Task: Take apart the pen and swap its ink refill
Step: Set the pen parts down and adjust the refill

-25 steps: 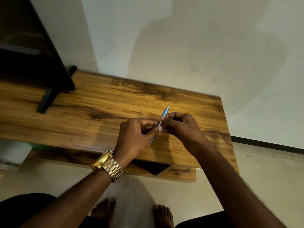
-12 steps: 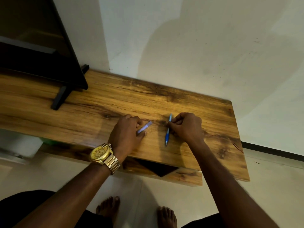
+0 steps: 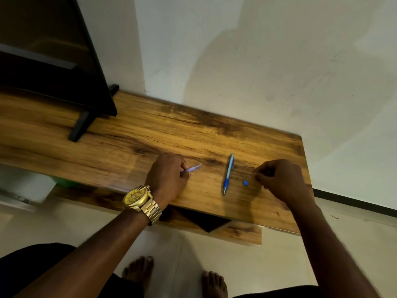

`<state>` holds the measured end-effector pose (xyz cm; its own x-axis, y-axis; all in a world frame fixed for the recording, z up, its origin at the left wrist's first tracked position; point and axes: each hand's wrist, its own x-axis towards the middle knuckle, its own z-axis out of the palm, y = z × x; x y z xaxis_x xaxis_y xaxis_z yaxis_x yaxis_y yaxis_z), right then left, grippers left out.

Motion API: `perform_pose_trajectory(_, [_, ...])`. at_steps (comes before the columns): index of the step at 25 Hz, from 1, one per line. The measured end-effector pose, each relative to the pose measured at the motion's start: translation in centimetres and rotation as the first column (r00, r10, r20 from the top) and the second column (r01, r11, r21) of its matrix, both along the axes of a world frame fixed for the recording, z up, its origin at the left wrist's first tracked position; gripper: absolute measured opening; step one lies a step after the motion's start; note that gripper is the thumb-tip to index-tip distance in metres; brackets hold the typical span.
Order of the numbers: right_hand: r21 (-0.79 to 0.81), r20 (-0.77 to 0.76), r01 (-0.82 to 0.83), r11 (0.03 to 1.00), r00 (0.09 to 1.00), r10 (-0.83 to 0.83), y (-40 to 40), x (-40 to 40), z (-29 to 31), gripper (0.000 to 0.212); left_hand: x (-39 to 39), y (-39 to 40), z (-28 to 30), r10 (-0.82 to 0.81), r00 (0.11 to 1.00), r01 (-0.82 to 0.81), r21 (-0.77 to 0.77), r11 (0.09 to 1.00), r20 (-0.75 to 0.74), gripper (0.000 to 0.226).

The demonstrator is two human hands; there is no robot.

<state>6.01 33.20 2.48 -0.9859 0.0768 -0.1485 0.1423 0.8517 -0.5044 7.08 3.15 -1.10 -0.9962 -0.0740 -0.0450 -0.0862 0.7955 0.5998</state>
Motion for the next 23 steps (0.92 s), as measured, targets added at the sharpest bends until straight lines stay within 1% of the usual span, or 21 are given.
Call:
perform_pose_trajectory(2, [0.049,0.106,-0.051,0.997,0.993,0.046,0.5,0.0,-0.7,0.009,-0.1,0.0,-0.2,0.001,1.000,-0.001,0.016,1.000,0.018,0.009])
perform_pose_trajectory(3, [0.056,0.121,-0.062,0.997,0.991,0.055,0.4,0.0,-0.8,0.010,-0.2,0.0,-0.3,0.005,0.999,-0.006,0.022,1.000,0.033,0.010])
perform_pose_trajectory(5, [0.052,0.095,-0.066,0.996,0.994,0.061,-0.1,0.1,-0.9,0.011,-0.3,0.1,-0.3,0.007,0.999,-0.011,0.067,0.998,0.053,0.014])
perform_pose_trajectory(9, [0.031,0.043,-0.087,0.996,0.995,0.086,-1.1,0.3,-1.3,0.018,-0.5,0.7,0.2,0.000,0.997,-0.022,0.284,0.958,0.077,0.017])
perform_pose_trajectory(13, [0.054,0.054,-0.123,0.991,0.991,0.120,-1.5,0.1,-1.6,0.018,-0.5,0.9,0.4,0.020,0.999,-0.036,0.380,0.924,0.046,0.016])
perform_pose_trajectory(17, [0.080,0.057,-0.145,0.986,0.988,0.141,-1.6,0.0,-1.5,0.013,-0.6,0.9,0.6,0.015,1.000,-0.025,0.541,0.841,0.023,0.016])
perform_pose_trajectory(19, [0.122,0.057,-0.182,0.976,0.983,0.176,-2.0,0.0,-1.6,0.011,-0.6,0.8,0.8,-0.007,1.000,-0.004,0.585,0.811,0.017,0.016])
perform_pose_trajectory(21, [0.172,0.041,-0.223,0.960,0.975,0.219,-2.3,-0.1,-1.6,0.011,-0.6,0.6,0.9,-0.014,1.000,0.003,0.597,0.803,0.014,0.016])
perform_pose_trajectory(22, [0.160,0.007,-0.229,0.960,0.973,0.230,-2.5,-0.1,-1.6,0.011,-0.6,0.5,0.9,-0.016,1.000,0.005,0.601,0.799,0.012,0.016])
perform_pose_trajectory(23, [0.087,-0.051,-0.201,0.976,0.977,0.206,-2.6,-0.1,-1.4,0.011,-0.6,0.4,0.8,-0.019,1.000,0.007,0.605,0.796,0.012,0.017])
